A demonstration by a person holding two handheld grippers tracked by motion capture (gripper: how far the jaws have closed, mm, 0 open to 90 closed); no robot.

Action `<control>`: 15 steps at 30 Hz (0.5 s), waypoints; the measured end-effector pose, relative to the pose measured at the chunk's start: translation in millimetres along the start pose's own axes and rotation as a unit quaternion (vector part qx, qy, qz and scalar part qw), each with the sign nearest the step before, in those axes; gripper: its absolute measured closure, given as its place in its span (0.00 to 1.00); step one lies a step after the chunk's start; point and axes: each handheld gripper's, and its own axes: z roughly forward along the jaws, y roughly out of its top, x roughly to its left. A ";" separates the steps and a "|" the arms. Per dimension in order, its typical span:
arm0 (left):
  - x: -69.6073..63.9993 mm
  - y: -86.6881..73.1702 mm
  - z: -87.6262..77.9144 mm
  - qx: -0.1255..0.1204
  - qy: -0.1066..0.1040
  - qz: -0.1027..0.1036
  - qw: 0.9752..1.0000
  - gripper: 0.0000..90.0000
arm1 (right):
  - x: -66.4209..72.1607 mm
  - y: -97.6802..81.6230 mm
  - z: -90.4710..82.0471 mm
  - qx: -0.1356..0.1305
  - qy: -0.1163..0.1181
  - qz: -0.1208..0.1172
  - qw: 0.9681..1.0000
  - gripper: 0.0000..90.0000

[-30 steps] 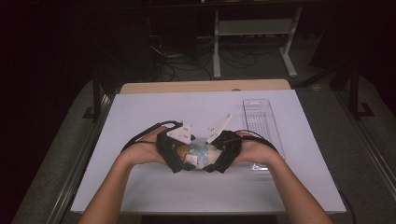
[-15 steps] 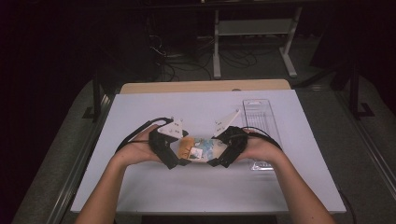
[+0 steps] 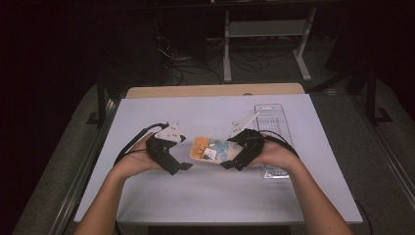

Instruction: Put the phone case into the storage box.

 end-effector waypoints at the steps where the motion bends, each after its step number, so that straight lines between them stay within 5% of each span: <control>1: -0.4 -1.4 -0.4 -0.006 0.001 -0.009 1.000 0.05 | -1.3 -0.7 -0.7 -0.001 0.000 0.001 1.000 0.11; 15: -2.4 -21.3 2.8 -0.010 0.044 -0.055 0.997 0.04 | -8.3 -6.1 -5.4 -0.008 -0.023 0.026 0.999 0.11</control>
